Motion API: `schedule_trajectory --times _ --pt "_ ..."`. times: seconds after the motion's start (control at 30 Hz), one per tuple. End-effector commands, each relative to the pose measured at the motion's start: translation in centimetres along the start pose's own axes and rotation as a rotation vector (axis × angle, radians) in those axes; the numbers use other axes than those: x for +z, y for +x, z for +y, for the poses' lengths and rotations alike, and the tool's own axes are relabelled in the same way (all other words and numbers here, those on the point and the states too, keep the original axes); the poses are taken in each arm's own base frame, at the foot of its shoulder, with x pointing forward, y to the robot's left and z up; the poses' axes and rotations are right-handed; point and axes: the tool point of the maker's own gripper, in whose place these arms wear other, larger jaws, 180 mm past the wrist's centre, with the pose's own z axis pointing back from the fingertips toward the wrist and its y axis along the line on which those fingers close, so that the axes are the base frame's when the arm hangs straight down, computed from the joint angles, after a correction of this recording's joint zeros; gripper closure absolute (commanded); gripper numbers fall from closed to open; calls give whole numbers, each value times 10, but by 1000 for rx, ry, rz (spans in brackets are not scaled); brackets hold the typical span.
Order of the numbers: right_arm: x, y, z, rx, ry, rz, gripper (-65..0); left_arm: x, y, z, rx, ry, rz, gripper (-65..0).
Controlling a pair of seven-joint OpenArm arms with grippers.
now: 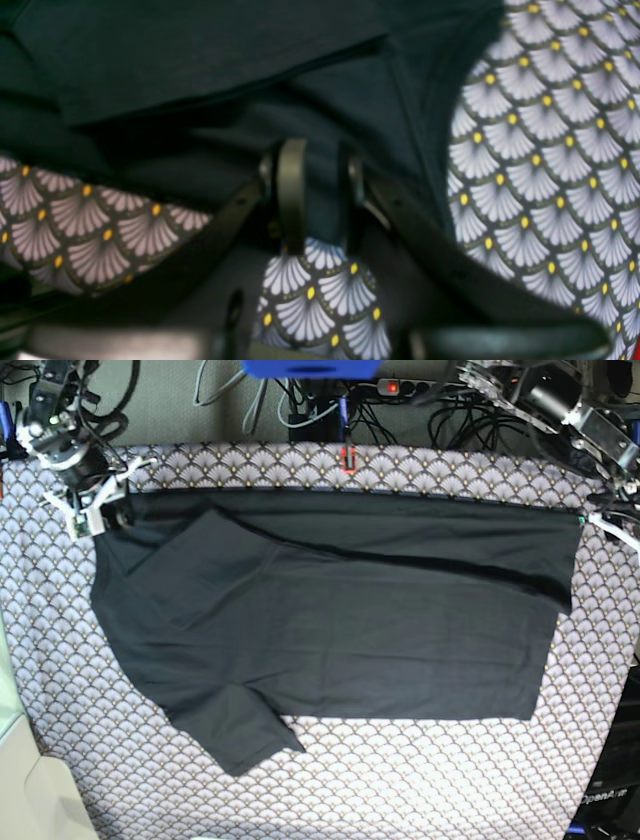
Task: Fold the T-shirt properly
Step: 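Open the right gripper and move it over the shirt's collar edge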
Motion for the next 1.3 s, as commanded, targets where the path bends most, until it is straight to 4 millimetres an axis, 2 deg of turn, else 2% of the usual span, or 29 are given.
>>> schedule_trajectory --times 0.0,0.1,0.27,0.43,0.77,0.93,1.0,1.13,1.2,1.27 --pt "3 10 -6 13 -11 -26 -90 5 17 13 -8 36 -45 -242" --pt "0 2 3 21 14 19 -88 8 17 15 0 47 -50 -242" --pt "-7 -3 49 55 139 36 -87 10 9 23 32 66 -46 -242" --pt "-3 16 80 213 184 21 -87 11 9 25 35 70 -46 -242" --pt "-5 11 155 370 343 39 -70 10 3 25 33 68 -34 -242" --pt "-7 15 166 413 364 33 -34 12 -1 27 24 73 -25 -241" --pt "-12 23 163 425 354 20 -24 12 -2 27 25 72 -24 -240" --pt "-22 26 157 440 336 24 -18 11 -3 26 26 68 -19 -238" --pt "-28 21 152 467 315 49 -18 11 -4 26 26 69 -18 -238" --pt "-34 20 154 464 310 56 -18 11 -5 25 25 68 -16 -238"
